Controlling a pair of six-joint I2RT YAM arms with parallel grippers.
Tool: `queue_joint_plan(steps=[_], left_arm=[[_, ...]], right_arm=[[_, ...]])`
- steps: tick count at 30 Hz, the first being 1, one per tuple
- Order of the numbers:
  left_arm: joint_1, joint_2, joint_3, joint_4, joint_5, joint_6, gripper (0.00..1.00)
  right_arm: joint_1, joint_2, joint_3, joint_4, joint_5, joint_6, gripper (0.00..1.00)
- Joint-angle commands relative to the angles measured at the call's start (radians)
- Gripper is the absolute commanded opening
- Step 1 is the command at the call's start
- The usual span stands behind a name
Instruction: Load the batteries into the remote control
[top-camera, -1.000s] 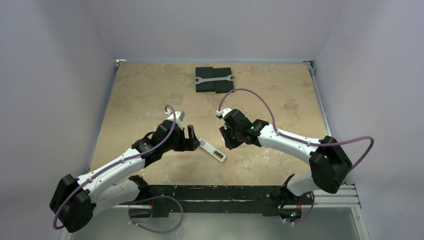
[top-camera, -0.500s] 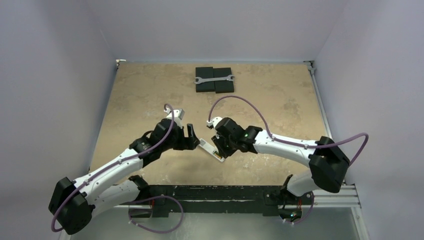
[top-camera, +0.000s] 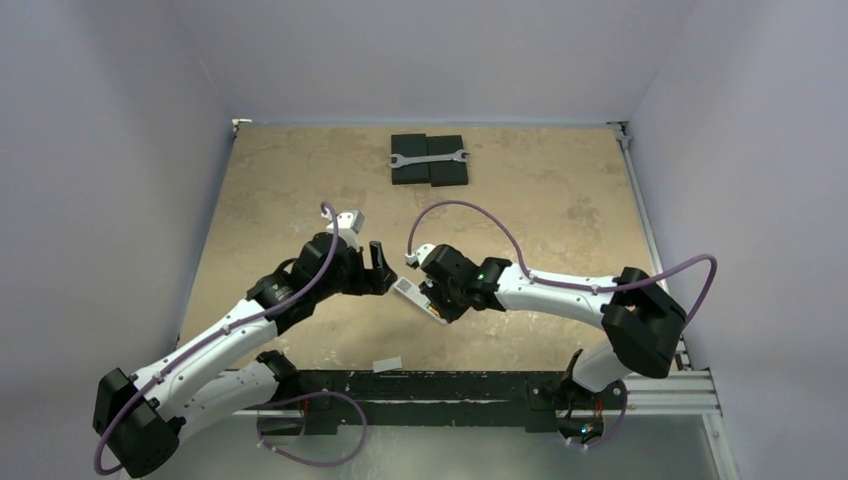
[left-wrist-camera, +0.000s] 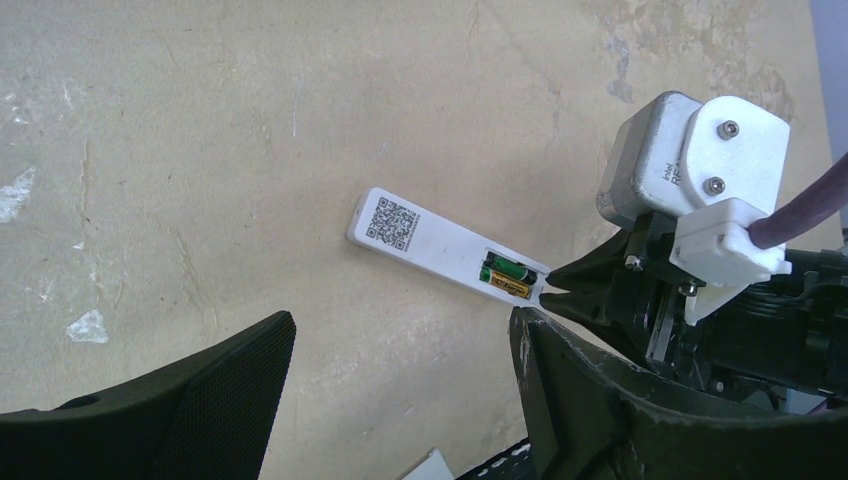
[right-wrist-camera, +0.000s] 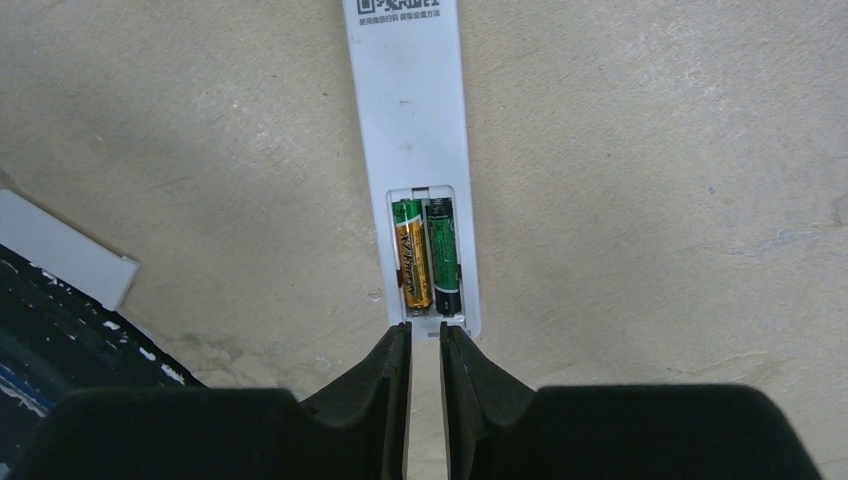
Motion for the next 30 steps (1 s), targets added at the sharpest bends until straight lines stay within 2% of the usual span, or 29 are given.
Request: queue_joint_plan(steps=[1,16,21,30], left_arm=[[0.005,-0.020,0.044,-0.025,-0.029,0.031,0.79],[0.006,-0.052,0.009,-0.032,-0.006,-0.013,0.79],[0.006,-0.072,0.003,-0.046,-0.019,-0.033,0.79],[0.006,-0.119,0.021,-0.118,-0.088,-0.059,0.78]], right_arm=[[0.010,-0.016,0.037,0.003,0.028,-0.008,0.24],[0.072,-0.082,0.020,0.073,-0.059,0.001,0.50],[0.098,-0.145,-0.018,0.131,-0.122,0.002,0.55],[0.195,-0.260,-0.114,0.258,-0.191,-0.034,0.57]])
